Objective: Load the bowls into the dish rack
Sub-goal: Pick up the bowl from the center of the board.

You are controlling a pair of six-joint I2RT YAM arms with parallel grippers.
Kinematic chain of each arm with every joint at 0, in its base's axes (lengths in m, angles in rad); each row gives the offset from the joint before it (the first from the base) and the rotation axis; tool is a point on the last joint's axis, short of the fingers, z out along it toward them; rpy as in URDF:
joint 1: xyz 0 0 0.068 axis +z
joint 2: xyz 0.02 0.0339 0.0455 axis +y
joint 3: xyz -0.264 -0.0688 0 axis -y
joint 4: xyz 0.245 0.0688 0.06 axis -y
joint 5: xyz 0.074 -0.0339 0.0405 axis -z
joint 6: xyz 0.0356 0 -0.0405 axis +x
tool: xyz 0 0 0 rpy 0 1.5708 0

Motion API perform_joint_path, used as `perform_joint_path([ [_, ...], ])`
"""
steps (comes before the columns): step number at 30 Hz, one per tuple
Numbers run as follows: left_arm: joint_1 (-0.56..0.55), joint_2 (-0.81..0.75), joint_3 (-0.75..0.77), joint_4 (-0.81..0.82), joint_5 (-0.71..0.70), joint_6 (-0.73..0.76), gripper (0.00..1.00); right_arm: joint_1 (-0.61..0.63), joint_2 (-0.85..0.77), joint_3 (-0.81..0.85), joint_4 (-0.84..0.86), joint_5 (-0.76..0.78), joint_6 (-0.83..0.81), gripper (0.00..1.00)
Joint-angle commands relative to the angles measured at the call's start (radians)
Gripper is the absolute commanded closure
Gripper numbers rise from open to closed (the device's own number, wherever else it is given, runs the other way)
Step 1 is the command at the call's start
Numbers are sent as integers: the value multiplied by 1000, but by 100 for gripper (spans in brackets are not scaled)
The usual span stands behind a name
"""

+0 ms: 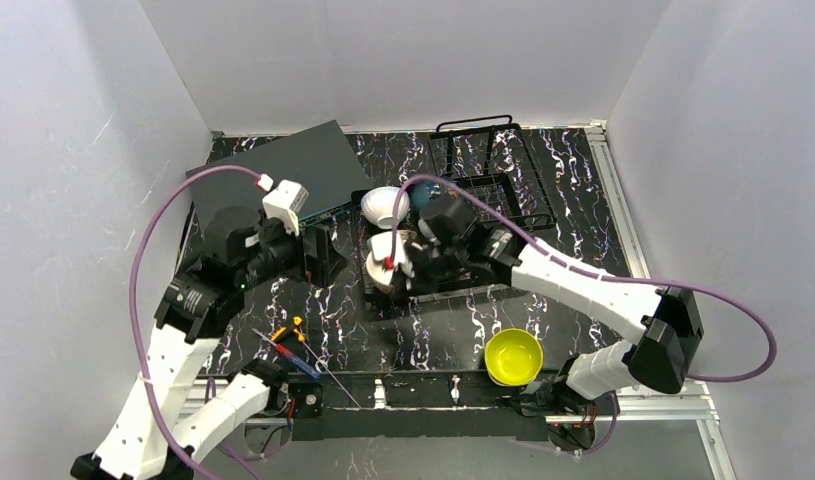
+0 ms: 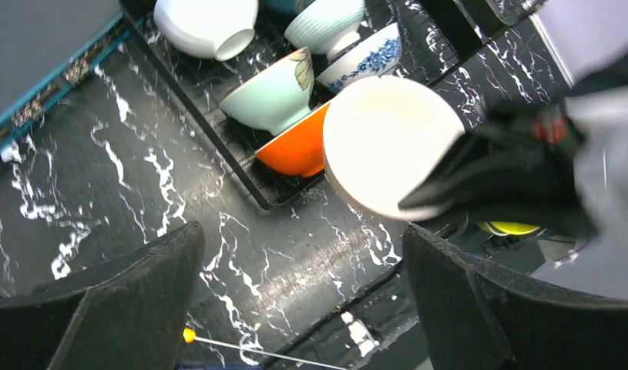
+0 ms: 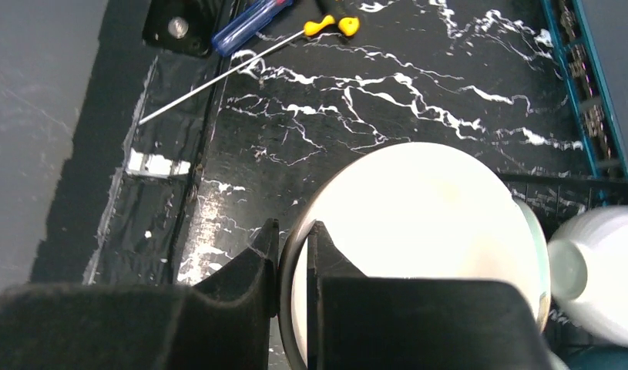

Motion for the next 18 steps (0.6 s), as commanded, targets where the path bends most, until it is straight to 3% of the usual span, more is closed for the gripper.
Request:
perform_joint_path([
  [1, 3, -106, -114, 161, 133, 178, 2, -150, -54, 44, 164, -307, 162, 99],
  [8, 2, -293, -297, 406, 415, 496, 2, -250, -52, 44, 277, -487, 349, 99],
  [18, 2, -258, -302, 433, 586, 843, 2, -286, -4, 50, 415, -654, 586, 99],
])
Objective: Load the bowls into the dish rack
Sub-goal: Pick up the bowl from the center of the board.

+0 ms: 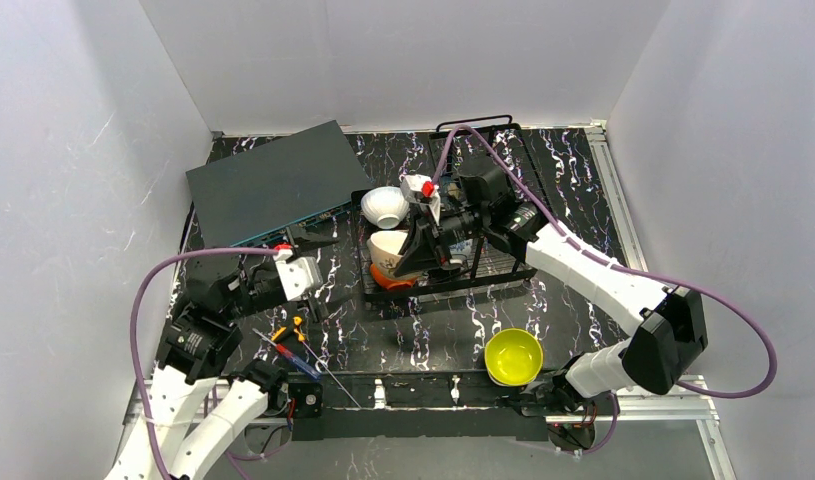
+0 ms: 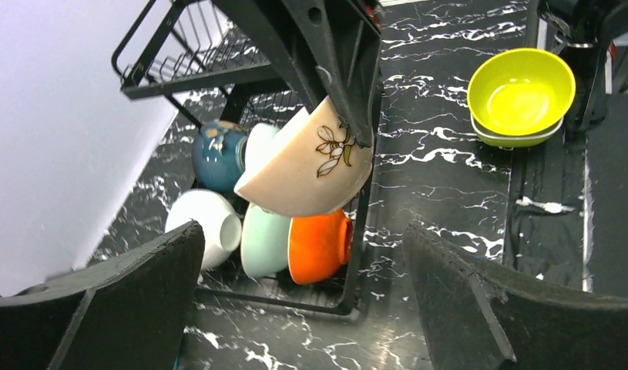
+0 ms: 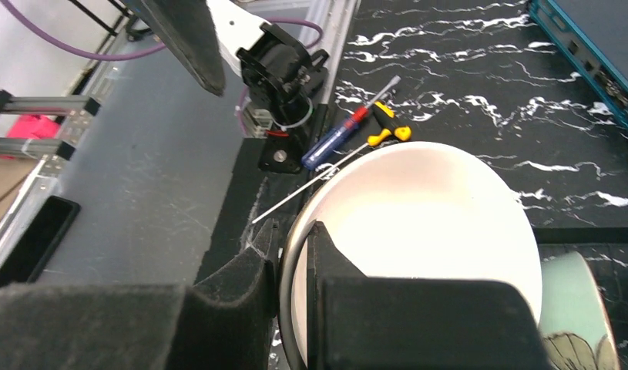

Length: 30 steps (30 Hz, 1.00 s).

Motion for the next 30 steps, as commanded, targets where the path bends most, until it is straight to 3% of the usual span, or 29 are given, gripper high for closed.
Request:
perform_joint_path([
  [1, 2, 56, 11, 42, 140, 207, 2, -4, 1, 51, 150, -134, 129, 99],
  [9, -8, 155, 38, 77, 240, 308, 2, -3, 23, 51, 237, -180, 258, 99],
  [14, -51, 220, 49, 79, 215, 322, 2, -3, 29, 50, 260, -189, 290, 99],
  [22, -210, 303, 25, 65, 24, 386, 6, -4, 45, 50, 338, -202, 375, 99],
  [30, -288, 339, 3, 67, -187, 434, 21, -4, 58, 51, 376, -215, 431, 99],
])
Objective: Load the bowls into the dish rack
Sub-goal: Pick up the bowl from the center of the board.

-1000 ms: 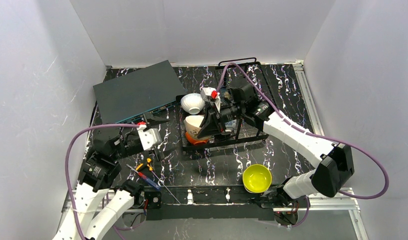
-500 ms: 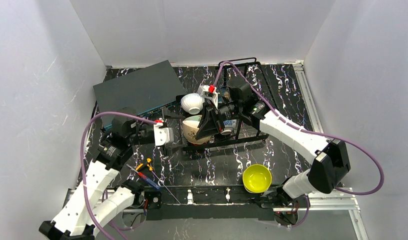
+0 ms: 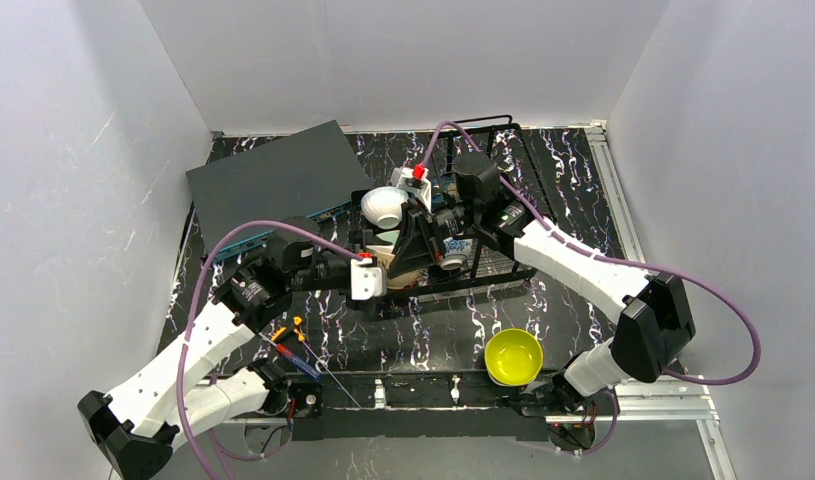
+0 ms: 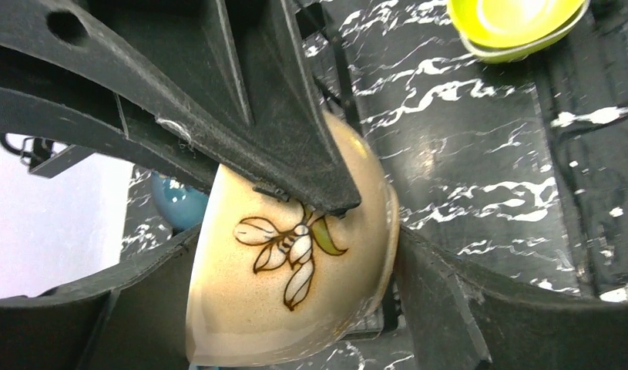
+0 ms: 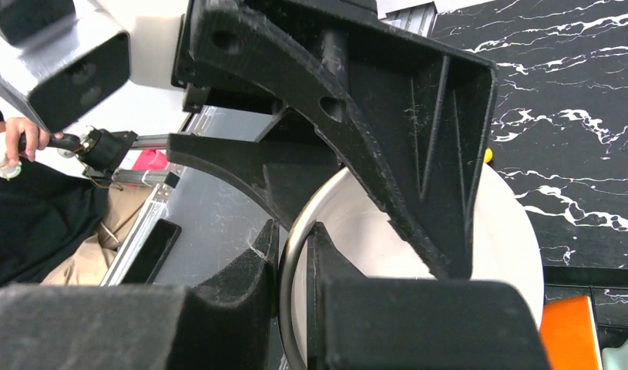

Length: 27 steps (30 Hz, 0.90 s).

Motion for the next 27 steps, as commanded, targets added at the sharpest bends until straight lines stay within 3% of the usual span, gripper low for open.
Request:
perform_joint_path([
  [1, -21, 2, -14, -1, -125, 46, 23, -2, -8, 51, 132, -47, 51, 99],
  [6, -30, 9, -16, -2, -159, 67, 43, -3, 0, 54, 150, -54, 75, 99],
  [9, -31, 1, -14, -12, -161, 73, 66, -2, 5, 53, 150, -50, 78, 99],
  [12, -31, -9, -19, -31, -162, 78, 98, -3, 9, 53, 149, -34, 77, 99],
  [14, -31, -19, -22, -48, -136, 80, 100, -3, 9, 54, 139, -3, 75, 99],
  [16, -31, -30, -32, -54, -109, 74, 100, -4, 11, 54, 129, 21, 63, 92],
  [18, -31, -38, -41, -50, -94, 49, 100, -7, 11, 59, 110, 44, 44, 78],
  [20, -31, -43, -43, -57, -86, 18, 100, -12, 10, 67, 80, 60, 14, 73],
  [25, -31, -47, -40, -75, -55, -42, 100, -24, -7, 74, 11, 114, -74, 42],
  [27, -31, -47, -38, -74, -41, -72, 100, -29, -20, 73, -17, 139, -116, 35],
])
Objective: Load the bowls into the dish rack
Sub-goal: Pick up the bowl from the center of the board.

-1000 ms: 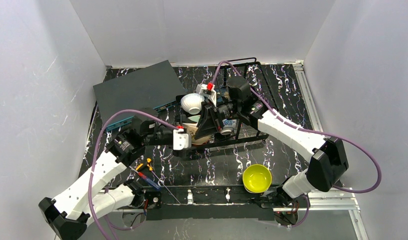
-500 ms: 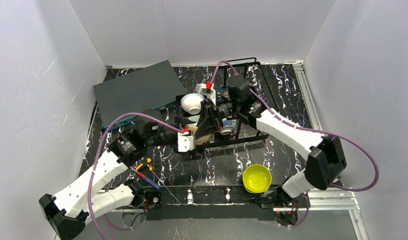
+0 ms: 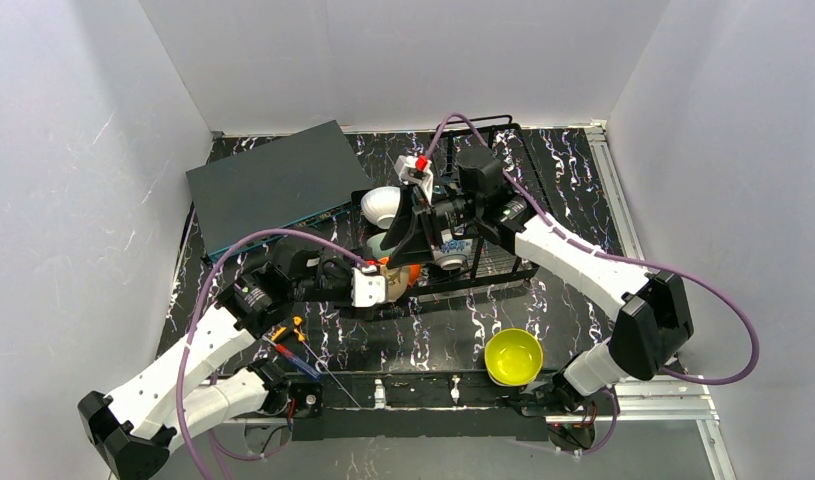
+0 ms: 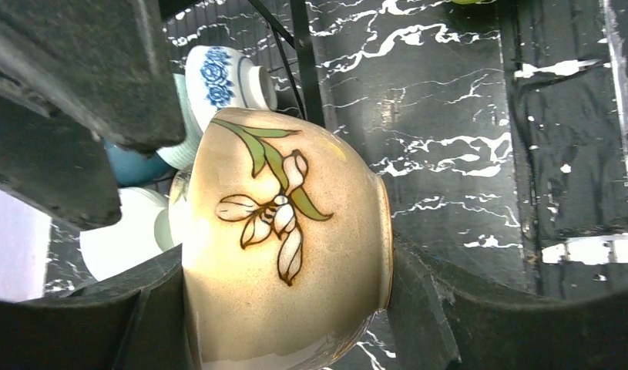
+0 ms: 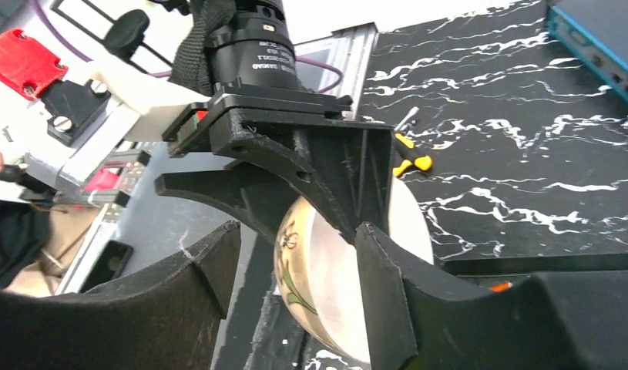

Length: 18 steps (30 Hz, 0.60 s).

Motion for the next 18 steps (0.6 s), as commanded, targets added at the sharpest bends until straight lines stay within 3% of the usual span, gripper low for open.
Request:
perform_joint_path([
  [1, 0, -23, 15, 24, 60, -76, 100, -14, -48, 43, -45, 80, -118, 31],
  [10, 0, -20, -28, 96, 53, -244, 100, -32, -100, 21, -88, 227, -180, 8],
  [13, 0, -21, -53, 138, 52, -335, 100, -36, -130, 18, -135, 375, -211, 2],
  [18, 0, -19, -70, 212, -42, -526, 100, -72, -180, 30, -190, 678, -201, 1],
])
